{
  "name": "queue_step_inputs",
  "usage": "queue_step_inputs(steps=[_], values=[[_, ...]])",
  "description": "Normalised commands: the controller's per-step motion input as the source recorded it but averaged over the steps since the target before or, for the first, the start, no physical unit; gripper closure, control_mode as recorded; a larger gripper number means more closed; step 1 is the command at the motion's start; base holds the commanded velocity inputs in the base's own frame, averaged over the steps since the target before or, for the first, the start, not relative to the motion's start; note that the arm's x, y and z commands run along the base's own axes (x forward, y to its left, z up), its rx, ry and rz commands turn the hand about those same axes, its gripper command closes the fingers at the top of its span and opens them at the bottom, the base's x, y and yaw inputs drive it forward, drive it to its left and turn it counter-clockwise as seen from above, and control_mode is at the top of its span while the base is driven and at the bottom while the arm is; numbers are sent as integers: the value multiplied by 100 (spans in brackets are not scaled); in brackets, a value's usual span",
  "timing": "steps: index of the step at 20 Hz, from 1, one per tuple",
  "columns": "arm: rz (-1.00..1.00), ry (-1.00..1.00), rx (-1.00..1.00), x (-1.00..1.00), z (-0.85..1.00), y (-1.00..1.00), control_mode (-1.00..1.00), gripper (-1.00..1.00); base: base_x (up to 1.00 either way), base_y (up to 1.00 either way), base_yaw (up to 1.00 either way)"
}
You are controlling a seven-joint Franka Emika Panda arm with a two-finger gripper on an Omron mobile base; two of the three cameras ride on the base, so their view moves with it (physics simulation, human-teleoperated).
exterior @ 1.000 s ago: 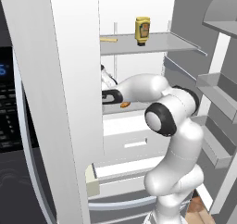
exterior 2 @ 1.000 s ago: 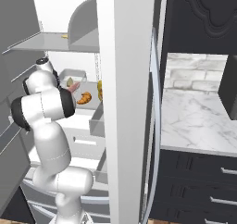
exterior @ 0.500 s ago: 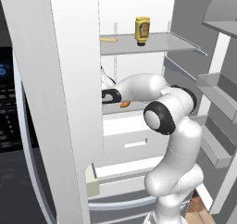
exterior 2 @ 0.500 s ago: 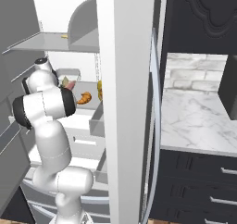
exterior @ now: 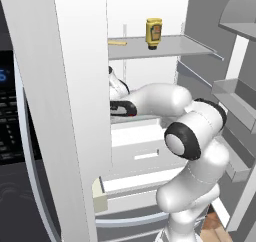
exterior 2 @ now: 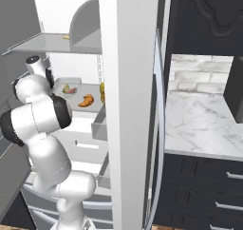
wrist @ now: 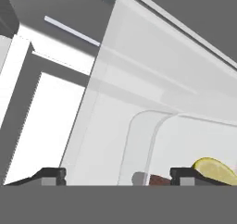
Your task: Place the tupperware on the second highest shelf of the fridge. Make space for the tupperware among the existing items by rearranging them on the shelves if needed. Close the fridge door when finished.
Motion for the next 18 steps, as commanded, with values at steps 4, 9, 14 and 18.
queue_step_inputs(steps=[4, 9, 14, 18], values=[[0, -13, 0, -100, 39, -50, -100, -100, 0, 0, 0], [0, -16, 1, -100, 31, -55, -100, -100, 0, 0, 0], [2, -18, 7, -98, 44, -61, -100, -100, 0, 0, 0], [8, -13, 13, -90, 76, -61, -100, -100, 0, 0, 0]])
